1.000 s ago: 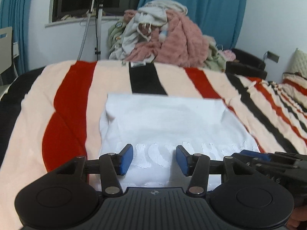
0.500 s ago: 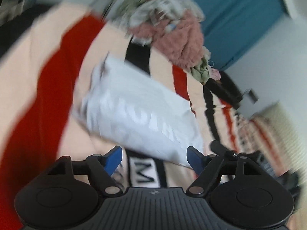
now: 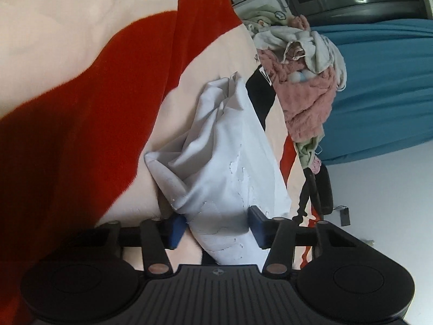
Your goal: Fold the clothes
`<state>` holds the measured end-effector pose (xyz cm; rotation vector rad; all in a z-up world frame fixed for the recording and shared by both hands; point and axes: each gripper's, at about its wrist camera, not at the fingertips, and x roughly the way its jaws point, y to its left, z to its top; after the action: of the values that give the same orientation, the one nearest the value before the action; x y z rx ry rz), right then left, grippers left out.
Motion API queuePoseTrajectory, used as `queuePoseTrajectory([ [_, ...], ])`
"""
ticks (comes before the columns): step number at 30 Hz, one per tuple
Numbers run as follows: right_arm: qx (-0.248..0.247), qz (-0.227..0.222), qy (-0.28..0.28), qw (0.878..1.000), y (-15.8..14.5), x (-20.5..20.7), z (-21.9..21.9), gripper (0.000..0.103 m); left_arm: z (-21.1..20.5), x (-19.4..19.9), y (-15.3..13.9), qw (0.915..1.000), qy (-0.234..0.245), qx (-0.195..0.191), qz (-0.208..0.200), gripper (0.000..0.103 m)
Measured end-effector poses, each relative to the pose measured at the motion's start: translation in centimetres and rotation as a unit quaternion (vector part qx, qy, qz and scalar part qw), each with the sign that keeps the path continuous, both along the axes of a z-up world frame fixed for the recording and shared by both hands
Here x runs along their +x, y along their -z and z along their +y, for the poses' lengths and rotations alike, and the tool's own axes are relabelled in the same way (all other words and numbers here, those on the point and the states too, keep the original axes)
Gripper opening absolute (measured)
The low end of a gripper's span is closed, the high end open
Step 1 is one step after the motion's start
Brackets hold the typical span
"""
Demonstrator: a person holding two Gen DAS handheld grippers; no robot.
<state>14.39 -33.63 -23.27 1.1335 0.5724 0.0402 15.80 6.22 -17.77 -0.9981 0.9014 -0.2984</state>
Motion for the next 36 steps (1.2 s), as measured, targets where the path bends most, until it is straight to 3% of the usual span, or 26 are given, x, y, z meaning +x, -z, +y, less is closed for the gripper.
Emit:
queuePoseTrajectory([
  [3, -0.013, -0.016, 0.001, 1.000, -0.3, -0.4, 0.1, 0.024, -0.1, 0.0, -0.2, 0.9999, 0.000, 0.006, -0.008, 0.035],
  [7, -0.034, -0.045, 0.001, 0.998, -1.7, -1.7, 0.3, 0.018, 0.1, -1.3, -0.7, 0.9997, 0.000, 0.001, -0.026, 0.023],
  [14, -0.056, -0.089, 0.018, 0.994, -5.1, -6.4, -0.2, 0.018, 0.5, -5.4, -4.1, 0.9968, 0.028, -0.024, -0.071, 0.020],
  [20, -0.078, -0.119, 0.053, 0.988, -8.2, -12.4, 0.1, 0.018, 0.2, -10.4, -6.7, 0.9944, 0.059, -0.036, -0.080, 0.020],
  [26, -0.061, -0.129, 0.088, 0.986, -10.5, -17.0, -0.9, 0.018, -1.9, -12.7, -10.3, 0.9908, 0.097, -0.030, -0.089, 0.020],
  [32, -0.036, -0.116, 0.109, 0.987, -12.7, -18.7, -4.0, 0.018, -6.1, -12.1, -13.7, 0.9879, 0.134, -0.011, -0.079, 0.020],
  [36, -0.005, -0.088, 0.109, 0.990, -12.8, -17.1, -7.6, 0.018, -11.7, -7.6, -14.7, 0.9839, 0.156, 0.023, -0.083, 0.020],
])
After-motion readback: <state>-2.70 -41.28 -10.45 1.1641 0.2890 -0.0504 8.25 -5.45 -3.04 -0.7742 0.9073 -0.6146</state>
